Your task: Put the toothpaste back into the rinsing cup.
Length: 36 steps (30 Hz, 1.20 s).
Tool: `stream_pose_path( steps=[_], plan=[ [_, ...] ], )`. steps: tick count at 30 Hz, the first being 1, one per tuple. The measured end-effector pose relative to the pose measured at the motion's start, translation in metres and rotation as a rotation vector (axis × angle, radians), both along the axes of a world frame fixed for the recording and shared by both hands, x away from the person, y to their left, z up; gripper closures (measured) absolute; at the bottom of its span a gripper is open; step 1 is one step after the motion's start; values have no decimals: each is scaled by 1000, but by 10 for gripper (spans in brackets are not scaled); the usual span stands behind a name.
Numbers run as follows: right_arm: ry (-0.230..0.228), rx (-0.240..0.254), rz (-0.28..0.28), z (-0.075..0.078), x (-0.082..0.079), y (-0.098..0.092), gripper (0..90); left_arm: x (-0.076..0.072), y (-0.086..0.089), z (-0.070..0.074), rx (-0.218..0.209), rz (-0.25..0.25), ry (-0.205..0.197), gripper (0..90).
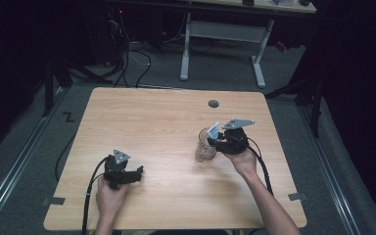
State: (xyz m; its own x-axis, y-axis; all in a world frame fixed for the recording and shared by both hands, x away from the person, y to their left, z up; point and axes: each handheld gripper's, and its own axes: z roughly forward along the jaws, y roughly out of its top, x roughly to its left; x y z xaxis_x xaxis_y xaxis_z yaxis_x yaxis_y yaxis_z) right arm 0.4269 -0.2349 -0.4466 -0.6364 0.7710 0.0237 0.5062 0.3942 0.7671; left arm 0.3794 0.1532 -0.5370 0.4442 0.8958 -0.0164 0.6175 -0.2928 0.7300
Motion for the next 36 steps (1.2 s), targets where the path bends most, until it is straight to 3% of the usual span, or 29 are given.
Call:
stream_pose_path(
  steps=[26, 36],
  plan=[
    [-57, 39, -13, 8, -13, -9, 421, 0, 0, 0, 1, 0, 1, 162],
    [-66, 89, -18, 12, -18, -18, 371, 0, 0, 0, 1, 0, 0, 162]
  ],
)
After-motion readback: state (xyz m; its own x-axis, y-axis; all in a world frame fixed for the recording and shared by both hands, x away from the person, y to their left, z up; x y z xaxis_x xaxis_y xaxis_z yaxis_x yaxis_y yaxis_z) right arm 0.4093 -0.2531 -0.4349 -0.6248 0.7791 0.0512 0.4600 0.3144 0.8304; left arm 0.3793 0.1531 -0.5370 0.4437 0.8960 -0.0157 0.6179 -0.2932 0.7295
